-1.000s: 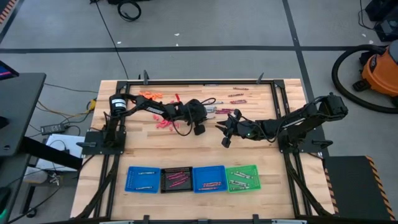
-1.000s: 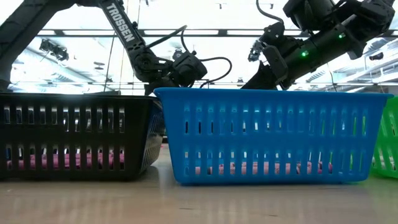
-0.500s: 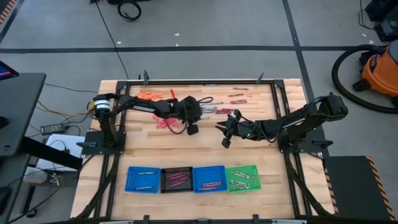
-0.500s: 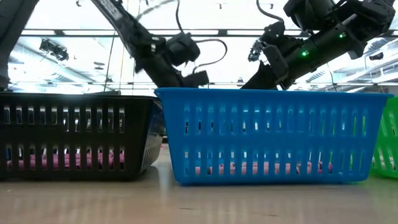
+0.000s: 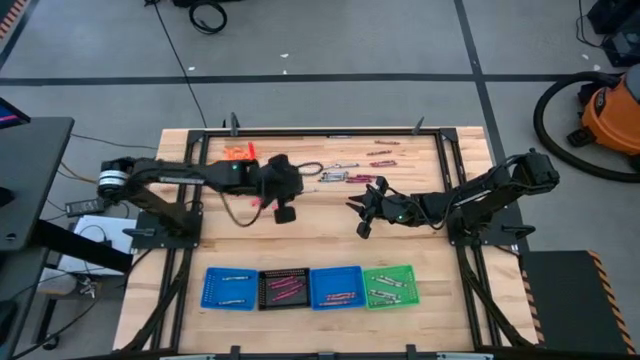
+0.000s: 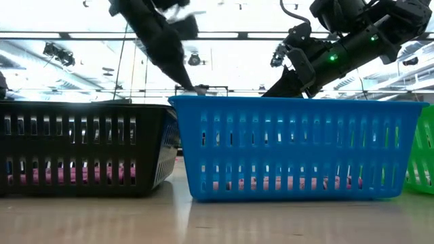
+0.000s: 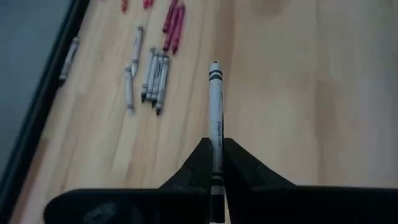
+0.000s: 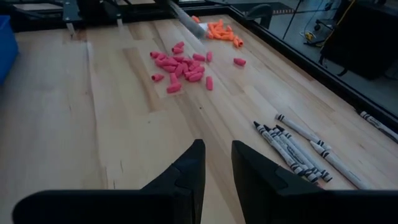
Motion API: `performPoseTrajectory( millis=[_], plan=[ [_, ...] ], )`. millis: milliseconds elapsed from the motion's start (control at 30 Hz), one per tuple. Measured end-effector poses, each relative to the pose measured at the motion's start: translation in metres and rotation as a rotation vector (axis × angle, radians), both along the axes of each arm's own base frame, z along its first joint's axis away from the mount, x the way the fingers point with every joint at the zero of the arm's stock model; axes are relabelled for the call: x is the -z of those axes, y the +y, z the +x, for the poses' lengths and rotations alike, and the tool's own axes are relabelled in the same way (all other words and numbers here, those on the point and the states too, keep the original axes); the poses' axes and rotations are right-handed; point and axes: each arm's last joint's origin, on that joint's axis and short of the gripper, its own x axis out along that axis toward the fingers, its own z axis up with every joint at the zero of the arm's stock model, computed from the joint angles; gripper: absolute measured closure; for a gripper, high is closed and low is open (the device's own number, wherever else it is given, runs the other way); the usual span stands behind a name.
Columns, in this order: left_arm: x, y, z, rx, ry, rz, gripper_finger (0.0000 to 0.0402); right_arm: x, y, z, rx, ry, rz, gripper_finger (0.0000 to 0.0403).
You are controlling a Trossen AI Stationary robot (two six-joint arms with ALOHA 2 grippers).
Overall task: Sort crayons
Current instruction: Put the black crayon into the left blue bin
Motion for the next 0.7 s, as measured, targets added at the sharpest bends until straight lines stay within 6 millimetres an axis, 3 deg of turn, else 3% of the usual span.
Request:
performPoseTrajectory(
  millis=[133,267,700],
  plan=[
    [-0.015,-0.029,-0.021,-0.007,0.007,-0.035,0.0384,-0.001,0.0,0.0,0.0,-0.011,0.002,0.0317],
    [-0.015,-0.057,-0.047,-0.026,0.048,-0.06,0.0383,-0.002,0.001,0.001,-0.002,-0.027,0.002,0.0317],
    [0.038,-0.127,-0.137,-0.023,0.142,-0.321,0.0383,-0.004,0.003,0.002,-0.01,-0.045,0.009,0.0317]
  ],
)
